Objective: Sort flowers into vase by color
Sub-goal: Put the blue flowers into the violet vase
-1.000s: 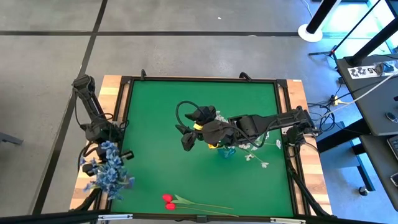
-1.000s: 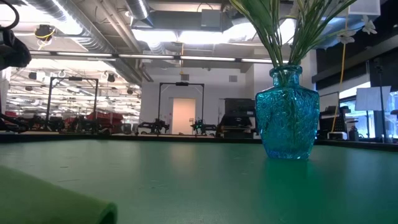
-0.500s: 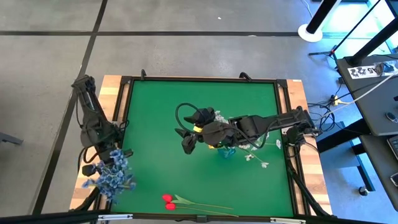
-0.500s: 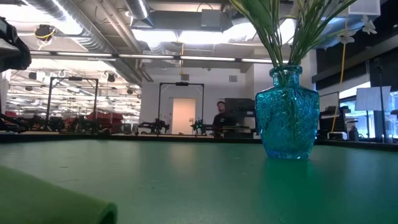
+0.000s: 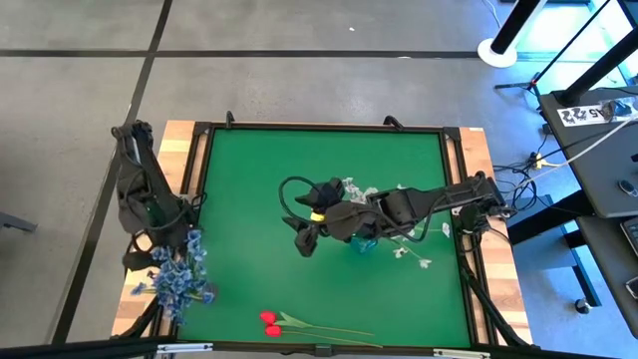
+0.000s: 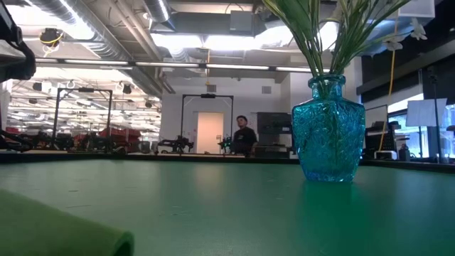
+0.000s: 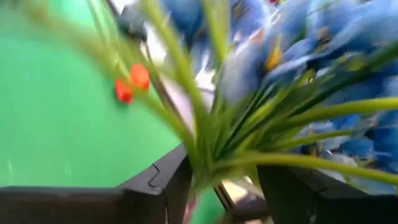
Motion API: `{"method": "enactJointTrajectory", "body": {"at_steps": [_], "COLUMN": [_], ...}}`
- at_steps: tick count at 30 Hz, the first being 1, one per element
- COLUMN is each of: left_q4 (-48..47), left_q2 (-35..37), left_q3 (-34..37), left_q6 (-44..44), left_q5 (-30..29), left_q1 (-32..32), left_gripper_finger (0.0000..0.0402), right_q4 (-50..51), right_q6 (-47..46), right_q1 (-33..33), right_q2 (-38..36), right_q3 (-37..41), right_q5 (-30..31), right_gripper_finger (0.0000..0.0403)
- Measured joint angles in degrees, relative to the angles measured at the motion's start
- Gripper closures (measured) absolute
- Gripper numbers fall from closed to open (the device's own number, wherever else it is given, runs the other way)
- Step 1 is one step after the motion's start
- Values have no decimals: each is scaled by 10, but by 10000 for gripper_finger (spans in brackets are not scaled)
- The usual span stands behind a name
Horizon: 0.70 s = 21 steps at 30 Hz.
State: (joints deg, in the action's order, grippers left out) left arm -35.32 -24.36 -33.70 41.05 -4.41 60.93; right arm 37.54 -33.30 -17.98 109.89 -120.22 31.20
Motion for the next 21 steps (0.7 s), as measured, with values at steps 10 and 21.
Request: {"method": "enactJointTrajectory", "body": {"at_steps": [10, 21], "left_q4": [-79, -70], "left_q2": [0, 0], "left_q3": [-22, -22], "left_q6": [181, 232], "left_q5": [118, 125], "left_q1": [0, 0], "left_gripper_finger": [233, 233], "right_q4": [54, 70], "right_q6": [68, 84], "right_q1": [0, 0], "right_q2": [0, 0], "right_q3": [0, 0], "right_q5": [-12, 23], "right_gripper_finger": [126, 94]}}
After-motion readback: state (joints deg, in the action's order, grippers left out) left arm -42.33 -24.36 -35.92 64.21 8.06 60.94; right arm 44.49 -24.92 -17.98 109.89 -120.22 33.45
